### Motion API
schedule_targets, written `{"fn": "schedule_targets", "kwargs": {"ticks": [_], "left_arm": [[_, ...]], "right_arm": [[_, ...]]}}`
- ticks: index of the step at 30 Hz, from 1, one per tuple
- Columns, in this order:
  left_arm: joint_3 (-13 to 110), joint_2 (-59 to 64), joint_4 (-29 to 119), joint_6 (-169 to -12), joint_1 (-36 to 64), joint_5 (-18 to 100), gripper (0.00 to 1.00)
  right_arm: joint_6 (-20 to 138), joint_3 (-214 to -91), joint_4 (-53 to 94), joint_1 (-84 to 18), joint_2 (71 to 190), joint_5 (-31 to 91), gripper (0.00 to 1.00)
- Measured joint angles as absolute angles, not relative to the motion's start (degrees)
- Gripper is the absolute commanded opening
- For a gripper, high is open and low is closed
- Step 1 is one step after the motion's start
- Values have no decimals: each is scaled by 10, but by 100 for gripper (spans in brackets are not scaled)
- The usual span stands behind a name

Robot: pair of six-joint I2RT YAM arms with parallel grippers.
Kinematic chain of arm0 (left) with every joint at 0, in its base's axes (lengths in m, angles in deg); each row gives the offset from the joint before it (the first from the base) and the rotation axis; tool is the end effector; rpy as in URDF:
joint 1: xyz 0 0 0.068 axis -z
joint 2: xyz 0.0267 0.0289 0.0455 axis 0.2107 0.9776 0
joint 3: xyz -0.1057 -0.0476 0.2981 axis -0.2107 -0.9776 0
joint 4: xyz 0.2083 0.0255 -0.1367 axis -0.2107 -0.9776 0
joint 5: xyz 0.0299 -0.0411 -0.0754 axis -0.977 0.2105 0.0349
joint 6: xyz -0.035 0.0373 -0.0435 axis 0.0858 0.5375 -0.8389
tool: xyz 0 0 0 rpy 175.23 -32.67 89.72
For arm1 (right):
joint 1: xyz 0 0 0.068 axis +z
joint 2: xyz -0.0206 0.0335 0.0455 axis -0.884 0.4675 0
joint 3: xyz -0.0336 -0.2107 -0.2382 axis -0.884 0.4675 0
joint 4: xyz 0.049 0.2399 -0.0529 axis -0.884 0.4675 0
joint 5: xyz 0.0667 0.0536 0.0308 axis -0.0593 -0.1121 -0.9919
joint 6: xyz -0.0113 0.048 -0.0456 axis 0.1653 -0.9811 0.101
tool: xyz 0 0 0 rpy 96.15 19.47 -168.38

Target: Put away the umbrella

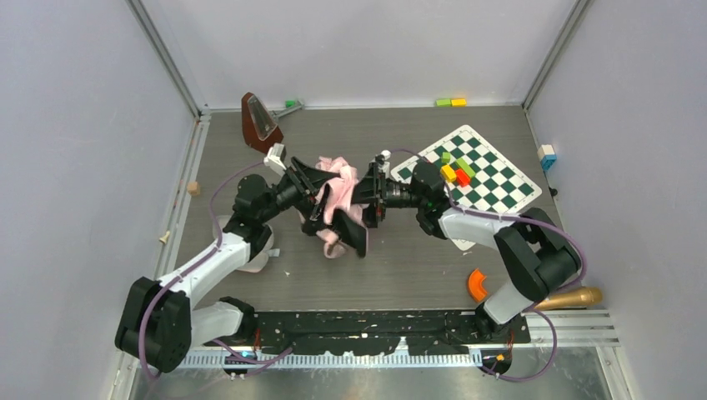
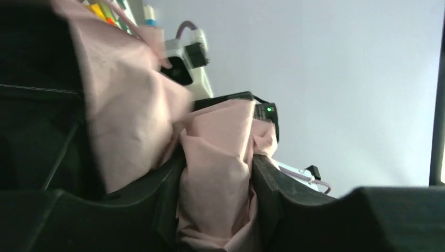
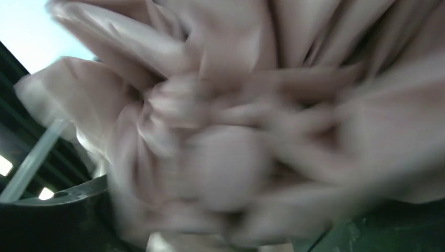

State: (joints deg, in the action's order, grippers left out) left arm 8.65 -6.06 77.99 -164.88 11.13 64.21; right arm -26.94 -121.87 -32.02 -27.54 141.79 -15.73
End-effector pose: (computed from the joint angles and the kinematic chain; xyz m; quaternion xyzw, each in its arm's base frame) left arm 0.2113 -0.1212 0.3196 -0.1880 0.6778 -0.6683 0.2421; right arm 0.2557 0.2283 0.3047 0.0089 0.6889 0.7245 0.0207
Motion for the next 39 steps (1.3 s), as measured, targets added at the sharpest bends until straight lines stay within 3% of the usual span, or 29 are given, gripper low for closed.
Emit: {"fn": "schedule_targets", "kwargs": {"ticks": [6, 11, 20, 21, 24, 27, 28, 29, 31, 39], "left_arm": [[98, -112, 721, -1609, 110, 625, 0], [98, -144, 626, -1581, 109, 586, 0], [153, -128, 435, -1484, 109, 532, 2], [165, -117, 412, -1464, 109, 526, 10], [186, -67, 368, -1394, 109, 524, 49], [205, 15, 320, -1319, 108, 546, 71], [211, 37, 304, -1300, 108, 550, 87], [217, 58, 280, -1277, 110, 550, 94], [223, 78, 229, -1233, 113, 543, 98], [276, 80, 79, -1136, 154, 472, 97]], "right_arm": [[-122, -1240, -89, -298, 1309, -184, 99], [117, -1363, 207, -311, 1251, -117, 96], [277, -1367, 458, -296, 1180, 91, 95], [282, -1361, 472, -294, 1172, 113, 95], [292, -1345, 503, -282, 1153, 170, 95], [298, -1333, 520, -247, 1149, 215, 95], [299, -1328, 524, -225, 1149, 233, 95], [300, -1324, 526, -203, 1149, 248, 95], [302, -1316, 527, -160, 1148, 277, 95], [299, -1249, 476, -76, 1166, 319, 96]]}}
